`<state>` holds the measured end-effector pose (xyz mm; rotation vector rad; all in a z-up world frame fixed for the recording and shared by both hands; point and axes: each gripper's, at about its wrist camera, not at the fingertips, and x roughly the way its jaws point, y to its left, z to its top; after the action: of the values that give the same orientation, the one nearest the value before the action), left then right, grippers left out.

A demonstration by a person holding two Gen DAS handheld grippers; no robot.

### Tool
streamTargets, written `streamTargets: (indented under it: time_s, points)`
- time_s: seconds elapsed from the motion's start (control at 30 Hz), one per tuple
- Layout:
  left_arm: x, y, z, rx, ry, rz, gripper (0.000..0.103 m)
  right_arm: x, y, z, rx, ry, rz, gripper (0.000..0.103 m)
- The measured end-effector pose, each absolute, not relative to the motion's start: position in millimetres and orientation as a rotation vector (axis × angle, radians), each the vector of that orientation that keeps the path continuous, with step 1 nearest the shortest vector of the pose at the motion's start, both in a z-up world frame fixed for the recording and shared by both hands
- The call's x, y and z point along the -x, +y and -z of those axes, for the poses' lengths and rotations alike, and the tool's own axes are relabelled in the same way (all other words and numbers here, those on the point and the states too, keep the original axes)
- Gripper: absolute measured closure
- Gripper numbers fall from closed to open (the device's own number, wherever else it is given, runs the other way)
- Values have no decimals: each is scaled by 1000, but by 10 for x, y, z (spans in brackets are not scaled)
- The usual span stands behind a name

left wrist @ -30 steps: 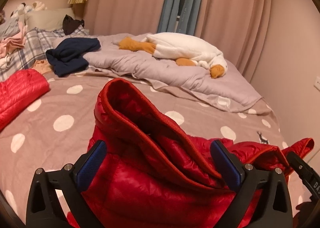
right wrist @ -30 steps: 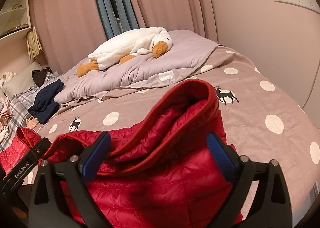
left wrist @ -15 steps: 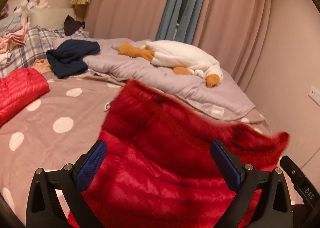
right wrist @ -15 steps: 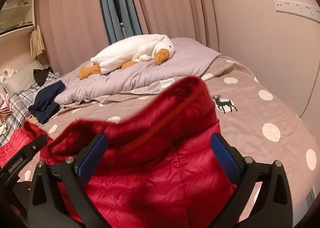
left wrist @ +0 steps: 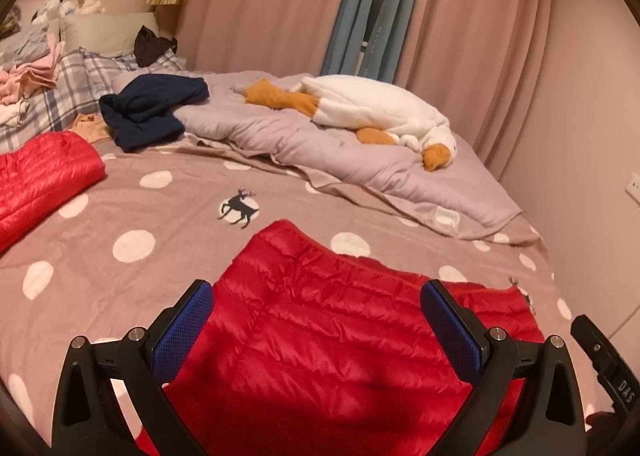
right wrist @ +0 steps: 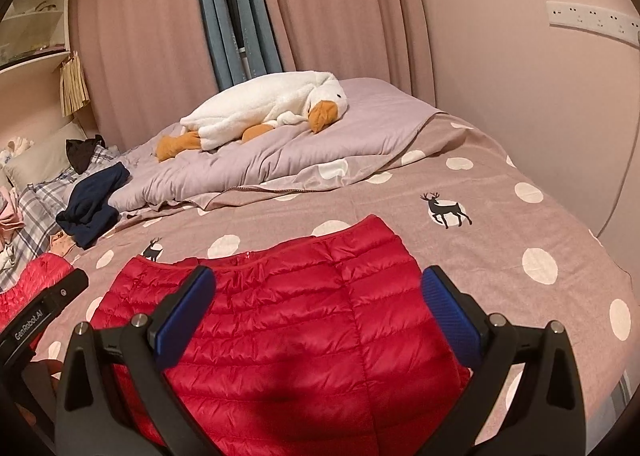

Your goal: Fold large clothes

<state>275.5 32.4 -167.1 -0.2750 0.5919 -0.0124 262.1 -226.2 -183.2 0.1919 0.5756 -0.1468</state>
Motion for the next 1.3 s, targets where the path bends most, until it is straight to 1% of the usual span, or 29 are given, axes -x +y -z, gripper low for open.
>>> streamTargets:
  time_s: [0.53,0.73,0.97,1.13,1.3]
  points:
    - [-2984,266,1915,248,680,-24,1,-2813,-2181,2009,-174,655,118,0]
    - [-3176,298,2159,233,748,-94,1,-3020,-2129,2225,-176,711,82,0]
    - [-3204,232,2271,181,722,-130,1,-3264,-2016,2517,-190,799,64,0]
    - [-3342,199,2511,172,769,-104,1,-3413,-2018,2767,-149,850,97,0]
    - [-3387,182,2635,185,718,-71,1,-3482,-2064,2909,-154,841,75,0]
